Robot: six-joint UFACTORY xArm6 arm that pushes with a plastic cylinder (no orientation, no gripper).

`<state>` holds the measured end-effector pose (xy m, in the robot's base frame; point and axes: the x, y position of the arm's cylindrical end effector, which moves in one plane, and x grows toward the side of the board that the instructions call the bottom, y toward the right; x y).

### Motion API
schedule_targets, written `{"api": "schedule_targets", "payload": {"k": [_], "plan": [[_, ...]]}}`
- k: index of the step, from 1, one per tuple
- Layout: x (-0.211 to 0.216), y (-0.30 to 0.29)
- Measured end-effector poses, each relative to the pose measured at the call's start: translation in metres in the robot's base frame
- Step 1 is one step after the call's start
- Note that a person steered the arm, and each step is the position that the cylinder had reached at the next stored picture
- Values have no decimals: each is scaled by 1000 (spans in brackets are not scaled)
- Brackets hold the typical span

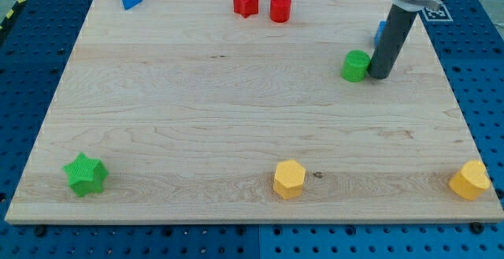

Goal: Move the green circle upwards slightly

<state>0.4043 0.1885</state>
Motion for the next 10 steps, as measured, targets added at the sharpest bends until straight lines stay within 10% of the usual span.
{"api": "schedule_targets", "payload": {"k": [5,10], "plan": [[33,-65],[-32,-58]]}}
